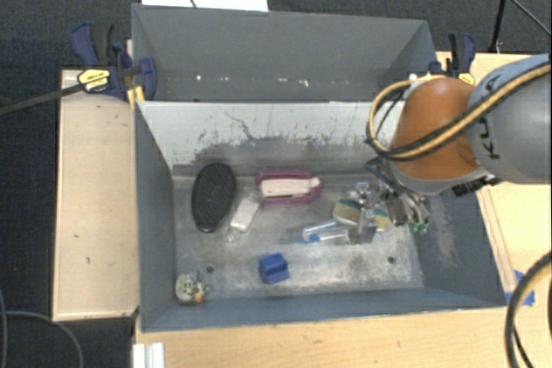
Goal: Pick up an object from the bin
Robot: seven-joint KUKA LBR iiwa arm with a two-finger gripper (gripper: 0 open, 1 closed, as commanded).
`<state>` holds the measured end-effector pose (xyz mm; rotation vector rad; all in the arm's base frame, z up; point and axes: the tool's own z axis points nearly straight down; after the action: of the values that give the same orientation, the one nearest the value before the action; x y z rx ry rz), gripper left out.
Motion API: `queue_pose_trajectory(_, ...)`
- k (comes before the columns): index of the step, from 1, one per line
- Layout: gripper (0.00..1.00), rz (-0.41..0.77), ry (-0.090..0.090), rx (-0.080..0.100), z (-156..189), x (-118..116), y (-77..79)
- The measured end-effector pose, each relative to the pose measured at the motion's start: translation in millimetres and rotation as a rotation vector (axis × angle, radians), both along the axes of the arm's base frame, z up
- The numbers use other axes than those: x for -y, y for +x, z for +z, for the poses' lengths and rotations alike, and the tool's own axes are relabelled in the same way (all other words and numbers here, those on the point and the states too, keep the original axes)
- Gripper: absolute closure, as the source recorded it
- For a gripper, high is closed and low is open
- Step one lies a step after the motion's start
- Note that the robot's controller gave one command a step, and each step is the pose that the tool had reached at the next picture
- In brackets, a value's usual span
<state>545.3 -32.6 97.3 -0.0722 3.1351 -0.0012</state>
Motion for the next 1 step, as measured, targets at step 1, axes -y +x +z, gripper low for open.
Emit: queue_pose_trajectory(1,1.00,0.001,0.000,0.002,50.1,0.4,1.5)
